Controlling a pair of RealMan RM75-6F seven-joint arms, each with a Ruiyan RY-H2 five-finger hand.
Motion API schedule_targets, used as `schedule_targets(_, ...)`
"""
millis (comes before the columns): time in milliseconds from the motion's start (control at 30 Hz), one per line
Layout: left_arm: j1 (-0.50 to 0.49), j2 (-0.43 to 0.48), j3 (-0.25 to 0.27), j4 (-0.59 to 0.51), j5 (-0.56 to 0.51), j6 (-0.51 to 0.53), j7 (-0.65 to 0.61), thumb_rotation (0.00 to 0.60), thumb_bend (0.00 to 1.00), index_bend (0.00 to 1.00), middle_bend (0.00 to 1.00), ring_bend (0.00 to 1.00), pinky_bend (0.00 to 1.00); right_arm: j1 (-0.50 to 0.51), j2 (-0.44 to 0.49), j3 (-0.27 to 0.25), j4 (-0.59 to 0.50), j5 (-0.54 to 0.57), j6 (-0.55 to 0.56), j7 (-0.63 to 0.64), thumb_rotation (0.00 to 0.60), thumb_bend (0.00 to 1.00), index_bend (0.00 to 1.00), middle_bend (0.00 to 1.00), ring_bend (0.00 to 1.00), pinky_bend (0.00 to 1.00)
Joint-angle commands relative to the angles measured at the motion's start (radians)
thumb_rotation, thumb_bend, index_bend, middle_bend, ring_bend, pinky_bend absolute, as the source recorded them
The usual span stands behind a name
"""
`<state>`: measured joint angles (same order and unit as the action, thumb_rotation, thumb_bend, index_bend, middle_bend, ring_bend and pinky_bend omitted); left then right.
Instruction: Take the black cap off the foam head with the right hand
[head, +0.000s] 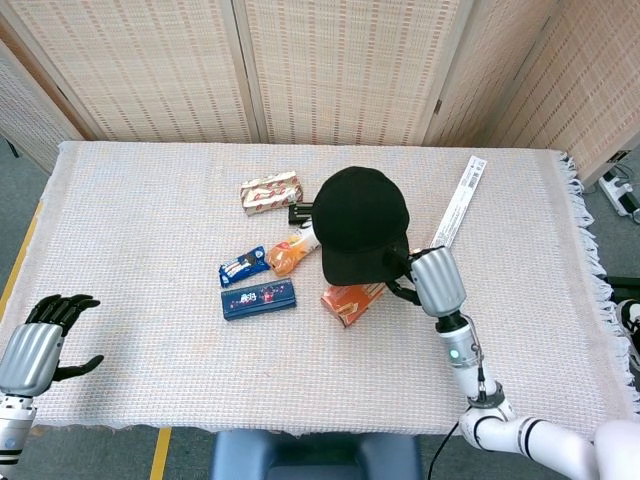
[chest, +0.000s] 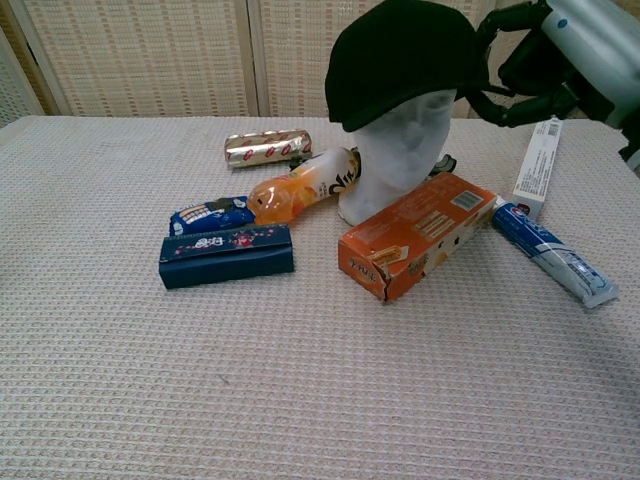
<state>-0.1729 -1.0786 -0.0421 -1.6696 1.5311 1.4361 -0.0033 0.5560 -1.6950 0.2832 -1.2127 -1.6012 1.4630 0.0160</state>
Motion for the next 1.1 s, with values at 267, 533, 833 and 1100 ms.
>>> schedule_targets(267,-0.006,-0.004,0.004,-0.002,0.001,-0.014,0.017,0.6,0.1,0.28,0.26,0.23,0.18,0.06,0.055,0.098,-0.036,0.077,-0.031,-0.022,0.577,1.0,0.81,1.0,1.0,1.0)
schedule_targets(533,-0.01,-0.004,0.013,-0.008,0.0,-0.031,0.043,0.6,0.1,0.28,0.25,0.23,0.18,0.147,0.064,0.19,0.026,0.182,-0.115,-0.034,0.576,1.0,0.81,1.0,1.0,1.0)
schedule_targets(833,-0.013,-0.002,0.014,-0.017,-0.007,-0.041,0.061,0.6,0.1,0.28,0.25,0.23,0.18,0.253,0.056,0.243,0.167,0.265,-0.203,-0.04,0.579,1.0,0.82,1.0,1.0,1.0)
schedule_targets(1100,-0.016,-0.004,0.014,-0.018,-0.012,-0.048,0.068,0.6,0.1,0.28,0.25,0.23,0.18,0.271,0.121,0.226,0.236,0.266,-0.217,-0.046,0.578,1.0,0.82,1.0,1.0,1.0)
